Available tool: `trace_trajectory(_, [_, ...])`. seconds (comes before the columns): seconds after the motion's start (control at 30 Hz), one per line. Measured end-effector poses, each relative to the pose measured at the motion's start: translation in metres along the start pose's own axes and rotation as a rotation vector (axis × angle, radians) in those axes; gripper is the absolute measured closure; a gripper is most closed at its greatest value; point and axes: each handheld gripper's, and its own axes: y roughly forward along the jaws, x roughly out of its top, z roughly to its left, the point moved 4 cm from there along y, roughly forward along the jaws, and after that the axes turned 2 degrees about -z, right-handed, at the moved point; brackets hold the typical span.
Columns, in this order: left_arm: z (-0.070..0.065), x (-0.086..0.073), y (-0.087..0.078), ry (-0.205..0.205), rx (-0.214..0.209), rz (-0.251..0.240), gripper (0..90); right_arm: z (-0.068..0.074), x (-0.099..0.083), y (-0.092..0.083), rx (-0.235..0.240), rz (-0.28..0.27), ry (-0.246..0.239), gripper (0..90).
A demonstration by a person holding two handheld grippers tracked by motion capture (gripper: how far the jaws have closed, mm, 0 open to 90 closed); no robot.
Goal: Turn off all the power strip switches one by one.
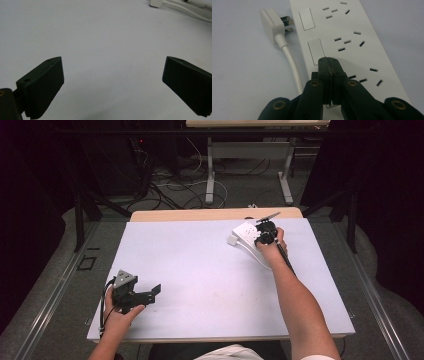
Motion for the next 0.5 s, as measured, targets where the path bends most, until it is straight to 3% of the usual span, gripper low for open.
trace_trajectory(0.27, [-0.001, 0.0, 0.0, -0.002, -0.003, 0.002, 3.5, 0.002, 0.006, 0.002, 0.006, -0.039, -0.013, 90.0])
trace_trajectory(0.33, [-0.001, 0.0, 0.001, -0.001, -0.003, 0.003, 3.6, 0.006, 0.008, 0.002, 0.0, -0.04, 0.005, 90.0])
trace_trajectory(0.5, [0.0, 0.0, 0.0, -0.006, -0.001, -0.003, 3.6, 0.008, 0.011, 0.005, 0.002, -0.069, -0.03, 90.0])
